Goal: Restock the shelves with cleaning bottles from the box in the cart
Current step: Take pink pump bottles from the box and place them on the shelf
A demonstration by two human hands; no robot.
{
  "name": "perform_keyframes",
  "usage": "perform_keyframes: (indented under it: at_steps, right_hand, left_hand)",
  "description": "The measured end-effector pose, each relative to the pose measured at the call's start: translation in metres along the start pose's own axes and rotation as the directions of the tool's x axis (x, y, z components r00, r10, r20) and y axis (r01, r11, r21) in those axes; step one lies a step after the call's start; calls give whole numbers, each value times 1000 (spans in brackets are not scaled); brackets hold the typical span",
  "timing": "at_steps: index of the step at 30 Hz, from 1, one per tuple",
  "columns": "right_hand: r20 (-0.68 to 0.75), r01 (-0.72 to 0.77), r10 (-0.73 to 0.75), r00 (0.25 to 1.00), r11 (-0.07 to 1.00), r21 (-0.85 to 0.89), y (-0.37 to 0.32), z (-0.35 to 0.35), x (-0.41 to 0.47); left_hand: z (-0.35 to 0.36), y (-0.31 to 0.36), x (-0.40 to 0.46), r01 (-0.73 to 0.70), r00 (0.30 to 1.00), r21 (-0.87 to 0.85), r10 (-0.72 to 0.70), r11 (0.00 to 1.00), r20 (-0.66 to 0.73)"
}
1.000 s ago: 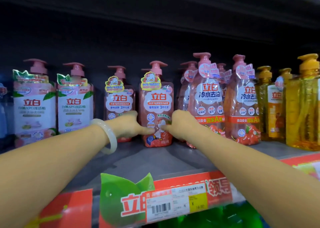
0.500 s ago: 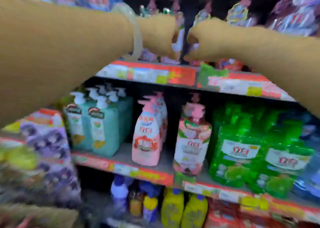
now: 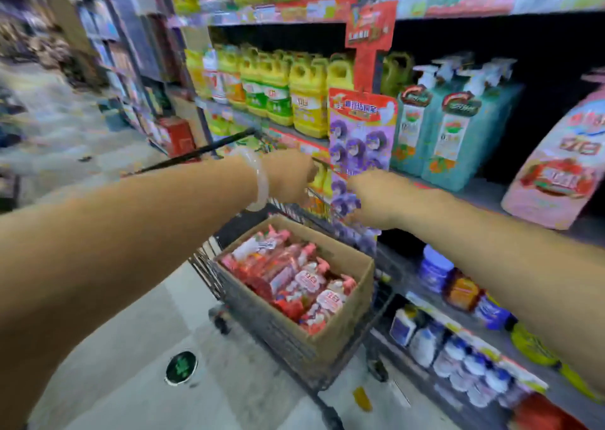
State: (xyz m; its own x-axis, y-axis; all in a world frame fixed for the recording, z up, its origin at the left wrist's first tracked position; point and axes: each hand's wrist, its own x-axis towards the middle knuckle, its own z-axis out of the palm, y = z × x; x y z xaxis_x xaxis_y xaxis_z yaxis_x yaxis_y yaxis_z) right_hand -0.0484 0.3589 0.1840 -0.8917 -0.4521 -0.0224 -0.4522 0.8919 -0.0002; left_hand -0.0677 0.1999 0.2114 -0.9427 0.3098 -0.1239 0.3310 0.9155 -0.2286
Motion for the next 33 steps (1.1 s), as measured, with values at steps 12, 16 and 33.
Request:
perform_keyframes:
  at_steps: [12, 16, 33]
  right_hand:
    - [352, -105, 23, 936, 971, 215, -80, 158, 176]
    - [511, -317, 124, 851, 897, 309, -106, 226, 235]
    - [755, -940, 559, 342, 196, 281, -133, 375, 317]
  left_hand:
    - [220, -175, 63, 134, 937, -176, -68, 975, 342]
    - [294, -217, 92, 186, 909, -278, -57, 942, 413]
    - [416, -203, 166, 219, 876, -574, 100, 789, 471]
